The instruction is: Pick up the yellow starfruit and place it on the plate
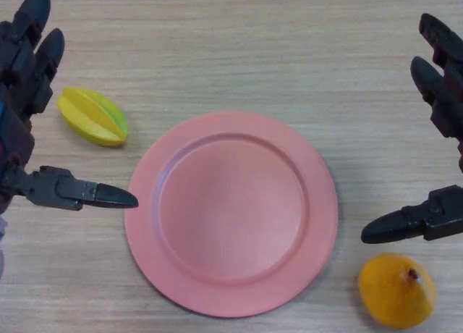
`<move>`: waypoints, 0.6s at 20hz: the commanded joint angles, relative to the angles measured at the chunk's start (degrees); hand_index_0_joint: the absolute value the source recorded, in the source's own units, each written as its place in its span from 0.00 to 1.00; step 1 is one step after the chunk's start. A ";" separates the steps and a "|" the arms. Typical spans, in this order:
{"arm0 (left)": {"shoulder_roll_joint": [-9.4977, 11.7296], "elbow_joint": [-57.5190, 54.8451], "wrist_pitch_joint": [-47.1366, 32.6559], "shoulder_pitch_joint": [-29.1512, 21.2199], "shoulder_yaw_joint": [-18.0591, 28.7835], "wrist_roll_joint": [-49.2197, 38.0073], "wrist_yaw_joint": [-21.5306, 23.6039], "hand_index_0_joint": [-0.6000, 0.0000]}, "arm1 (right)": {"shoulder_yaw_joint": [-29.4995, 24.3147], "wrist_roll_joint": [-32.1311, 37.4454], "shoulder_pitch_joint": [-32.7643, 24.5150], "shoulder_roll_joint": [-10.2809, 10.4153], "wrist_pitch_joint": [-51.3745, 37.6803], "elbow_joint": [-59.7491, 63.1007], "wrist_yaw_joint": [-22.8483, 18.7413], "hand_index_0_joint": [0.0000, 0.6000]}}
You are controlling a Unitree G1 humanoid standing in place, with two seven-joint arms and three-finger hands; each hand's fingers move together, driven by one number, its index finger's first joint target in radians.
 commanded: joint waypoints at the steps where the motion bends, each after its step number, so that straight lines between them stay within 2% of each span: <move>1: 2.04 -3.29 -5.13 -1.62 4.38 -1.09 0.68 1.00 | -2.68 0.93 -1.60 -1.33 -6.59 -2.33 -1.38 0.00; 7: 2.55 -1.20 -4.59 -2.39 4.60 -1.91 0.28 1.00 | -2.45 1.16 -1.94 -1.35 -8.29 -0.21 -1.63 0.00; 8: 2.62 -0.48 -5.30 -2.83 4.62 -1.83 0.66 1.00 | -2.53 1.22 -1.84 -1.30 -8.81 -0.04 -1.65 0.00; 9: 2.86 3.04 -9.46 -3.78 3.39 1.56 1.60 1.00 | -2.59 1.17 -1.75 -1.32 -9.70 0.36 -1.78 0.00; 12: 3.89 7.60 -12.11 -5.98 4.01 1.41 2.95 1.00 | -2.62 1.34 -1.64 -1.26 -9.33 0.35 -2.08 0.00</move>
